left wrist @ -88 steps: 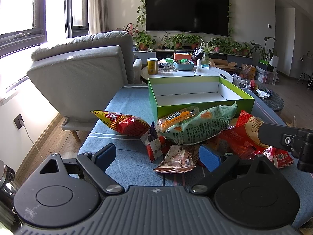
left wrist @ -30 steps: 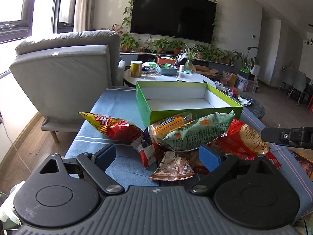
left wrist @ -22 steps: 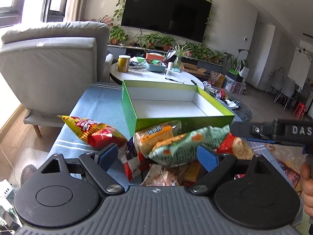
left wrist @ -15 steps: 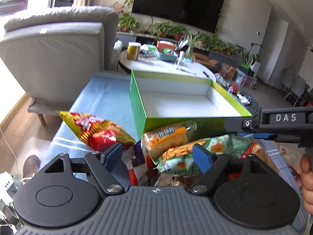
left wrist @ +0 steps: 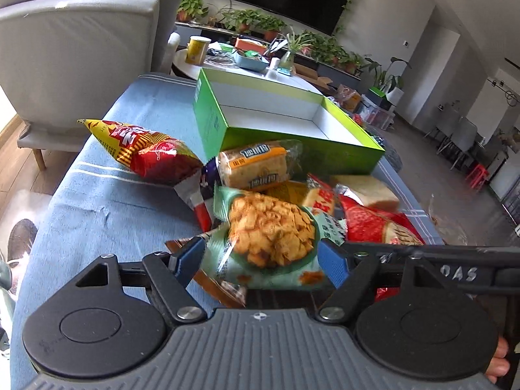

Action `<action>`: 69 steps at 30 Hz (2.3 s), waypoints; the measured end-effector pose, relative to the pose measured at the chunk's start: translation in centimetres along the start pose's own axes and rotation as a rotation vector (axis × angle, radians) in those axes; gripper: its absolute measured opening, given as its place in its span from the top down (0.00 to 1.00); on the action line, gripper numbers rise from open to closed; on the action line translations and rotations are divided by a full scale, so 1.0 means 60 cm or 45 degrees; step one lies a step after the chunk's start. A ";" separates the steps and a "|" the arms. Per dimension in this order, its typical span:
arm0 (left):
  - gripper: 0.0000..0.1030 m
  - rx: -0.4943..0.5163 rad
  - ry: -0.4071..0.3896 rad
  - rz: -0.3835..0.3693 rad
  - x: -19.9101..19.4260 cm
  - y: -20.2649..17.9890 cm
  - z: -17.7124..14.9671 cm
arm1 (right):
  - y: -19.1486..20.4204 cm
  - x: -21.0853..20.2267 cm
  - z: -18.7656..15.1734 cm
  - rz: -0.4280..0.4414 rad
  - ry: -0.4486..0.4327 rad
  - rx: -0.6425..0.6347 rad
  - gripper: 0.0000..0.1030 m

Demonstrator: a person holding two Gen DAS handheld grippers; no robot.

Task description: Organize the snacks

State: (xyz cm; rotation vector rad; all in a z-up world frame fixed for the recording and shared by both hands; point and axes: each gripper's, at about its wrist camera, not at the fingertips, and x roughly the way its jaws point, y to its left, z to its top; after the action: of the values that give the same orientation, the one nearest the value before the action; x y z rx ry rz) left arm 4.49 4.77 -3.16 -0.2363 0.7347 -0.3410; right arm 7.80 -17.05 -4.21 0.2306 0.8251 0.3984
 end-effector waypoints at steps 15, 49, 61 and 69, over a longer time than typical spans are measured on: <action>0.28 0.067 -0.111 0.077 -0.044 0.002 0.000 | -0.005 -0.036 -0.026 -0.064 -0.077 0.037 0.27; 0.37 0.264 -0.150 -0.079 -0.027 -0.063 0.032 | 0.001 -0.023 0.043 0.025 -0.106 0.161 0.18; 0.37 0.269 -0.284 -0.062 -0.006 -0.094 0.157 | 0.002 -0.036 0.169 0.063 -0.293 0.018 0.18; 0.37 0.206 -0.227 -0.030 0.086 -0.071 0.207 | -0.029 0.032 0.229 0.058 -0.280 -0.005 0.18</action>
State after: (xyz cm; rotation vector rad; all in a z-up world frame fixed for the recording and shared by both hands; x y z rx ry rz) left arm 15.66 0.00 4.04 -0.1203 0.5258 -0.3943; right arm 19.70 -18.44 2.96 0.2845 0.6037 0.4091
